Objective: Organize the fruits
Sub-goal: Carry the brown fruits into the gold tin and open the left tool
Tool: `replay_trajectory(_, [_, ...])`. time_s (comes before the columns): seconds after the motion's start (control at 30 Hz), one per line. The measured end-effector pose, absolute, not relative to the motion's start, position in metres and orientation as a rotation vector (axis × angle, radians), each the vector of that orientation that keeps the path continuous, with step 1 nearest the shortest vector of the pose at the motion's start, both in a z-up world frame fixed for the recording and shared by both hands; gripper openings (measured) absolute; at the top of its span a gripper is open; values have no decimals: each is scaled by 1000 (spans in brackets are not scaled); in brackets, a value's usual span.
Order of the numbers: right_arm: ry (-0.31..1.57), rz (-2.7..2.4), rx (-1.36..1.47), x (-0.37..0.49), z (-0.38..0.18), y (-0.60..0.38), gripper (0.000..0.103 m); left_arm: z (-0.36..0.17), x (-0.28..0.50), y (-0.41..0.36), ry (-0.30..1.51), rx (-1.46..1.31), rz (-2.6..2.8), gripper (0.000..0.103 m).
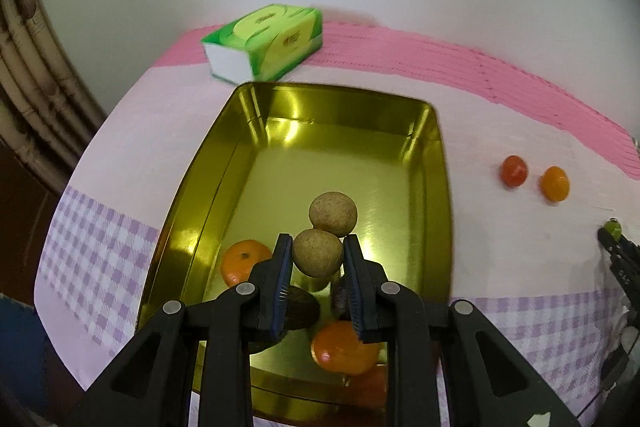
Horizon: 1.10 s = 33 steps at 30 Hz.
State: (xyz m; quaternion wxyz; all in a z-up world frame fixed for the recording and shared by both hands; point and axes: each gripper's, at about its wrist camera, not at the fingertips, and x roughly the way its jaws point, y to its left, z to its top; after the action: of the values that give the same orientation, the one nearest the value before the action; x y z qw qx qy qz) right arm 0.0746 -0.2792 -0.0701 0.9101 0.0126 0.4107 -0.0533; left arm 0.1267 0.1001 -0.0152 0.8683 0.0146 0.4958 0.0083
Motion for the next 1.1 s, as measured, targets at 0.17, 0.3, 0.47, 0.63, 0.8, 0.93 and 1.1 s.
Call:
replay_trajectory(0.17, [847,-109,27,75,-70,-279,39,-26,131,106,1075,25,26,22])
replay_trajectory(0.3, [847,-109,27,75,-70,-280,39,-32,133,107,1091,36,35,22])
replay_trajectory(0.47, [847,-108,27,75,-70,-280,39,-36,132,106,1113,45,32,22])
replay_trajectory(0.63, [847,-109,26,75,-70,-280,39,-40,133,105,1122,53,35,22])
replay_trajectory(0.8, [847,-109,27,74,-70,-280,39,-40,134,103,1126,68,43,23])
replay_trajectory(0.93, [848,-109,27,74,-70,-280,39,-40,134,102,1127,74,43,23])
replay_trajectory(1.1, [848,-109,26,75,-70,-280,39,-39,134,102,1129,74,44,24])
